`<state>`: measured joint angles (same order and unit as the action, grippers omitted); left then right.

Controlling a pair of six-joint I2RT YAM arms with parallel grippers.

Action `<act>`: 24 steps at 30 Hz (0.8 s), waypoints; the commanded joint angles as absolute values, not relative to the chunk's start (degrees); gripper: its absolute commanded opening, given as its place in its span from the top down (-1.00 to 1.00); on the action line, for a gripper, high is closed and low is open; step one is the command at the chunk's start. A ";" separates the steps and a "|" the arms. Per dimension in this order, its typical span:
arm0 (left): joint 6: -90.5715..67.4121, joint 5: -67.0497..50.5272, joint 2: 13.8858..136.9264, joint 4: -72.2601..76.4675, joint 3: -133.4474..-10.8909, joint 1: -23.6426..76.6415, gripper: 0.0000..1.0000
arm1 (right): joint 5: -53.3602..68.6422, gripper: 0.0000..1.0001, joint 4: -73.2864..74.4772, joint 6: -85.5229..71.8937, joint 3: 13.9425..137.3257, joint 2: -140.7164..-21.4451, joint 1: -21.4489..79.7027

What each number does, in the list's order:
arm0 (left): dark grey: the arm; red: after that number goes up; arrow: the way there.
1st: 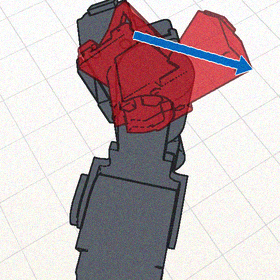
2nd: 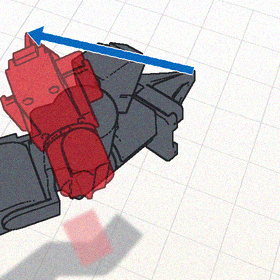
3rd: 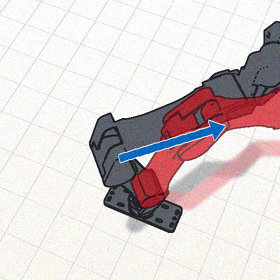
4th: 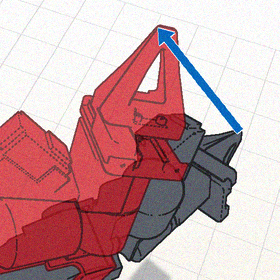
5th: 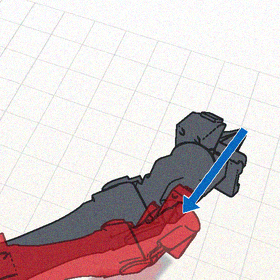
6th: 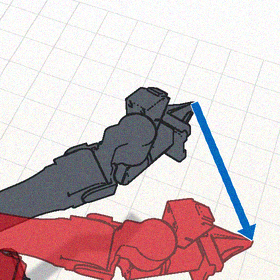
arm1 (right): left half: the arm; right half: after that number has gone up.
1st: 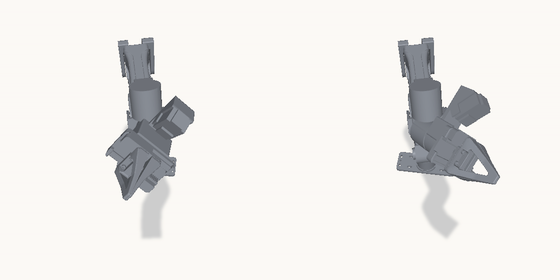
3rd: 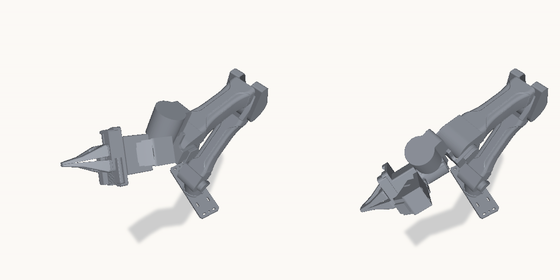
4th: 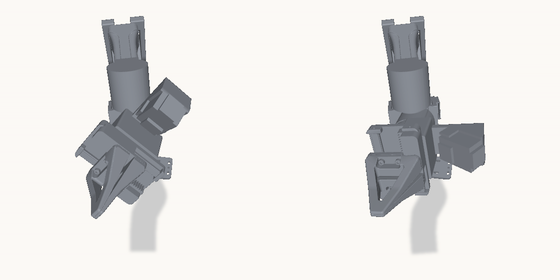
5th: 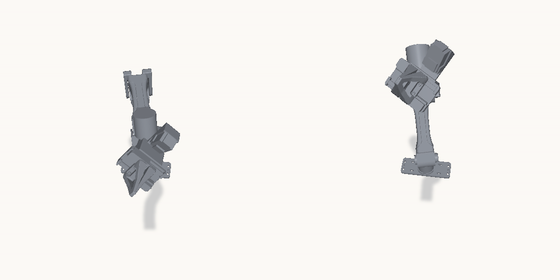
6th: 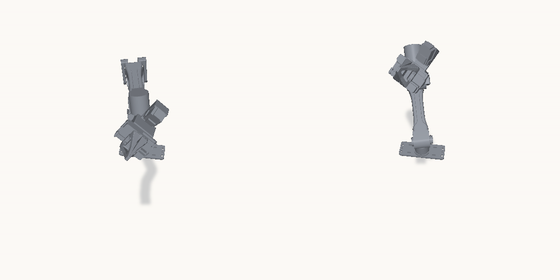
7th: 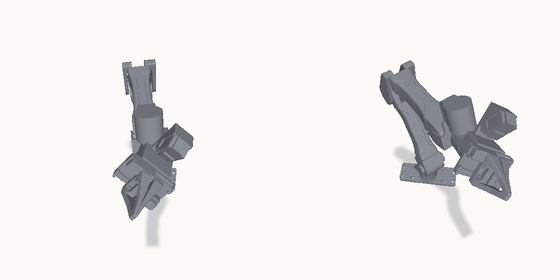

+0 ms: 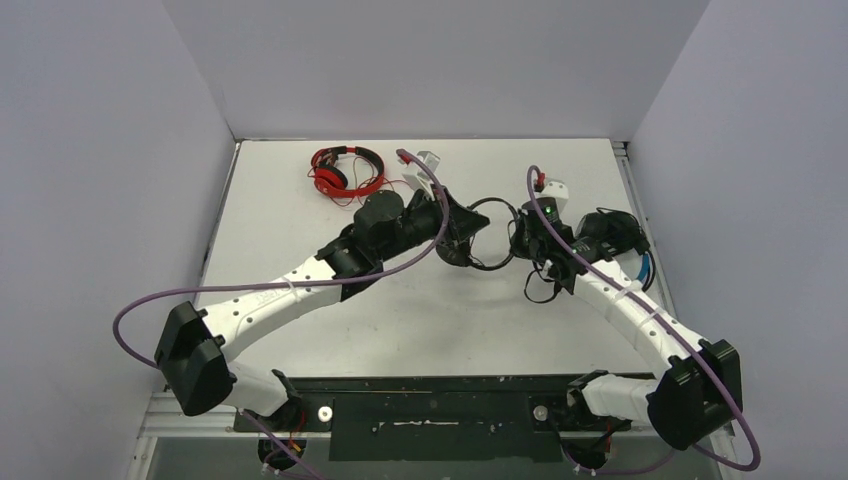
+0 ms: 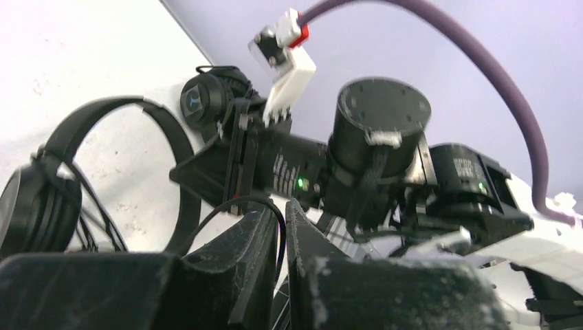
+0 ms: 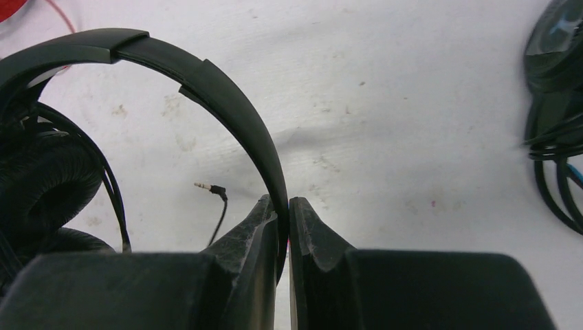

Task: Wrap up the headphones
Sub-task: Wrap the headphones cable around the headphones.

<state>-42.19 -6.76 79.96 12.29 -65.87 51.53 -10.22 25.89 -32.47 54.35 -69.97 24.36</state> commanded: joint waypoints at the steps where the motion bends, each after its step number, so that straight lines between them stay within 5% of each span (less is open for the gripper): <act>1: -46.83 -12.34 81.49 20.57 -65.73 49.33 0.83 | -10.00 1.00 22.72 -34.36 53.99 -67.16 28.50; 24: -46.55 -16.52 85.10 18.84 -66.74 34.56 0.65 | -12.58 1.00 19.75 -34.50 48.78 -62.94 42.18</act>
<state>-46.37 -14.37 84.38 16.08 -65.87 37.17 -11.42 23.53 -33.54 48.95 -65.80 40.93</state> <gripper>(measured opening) 0.175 0.087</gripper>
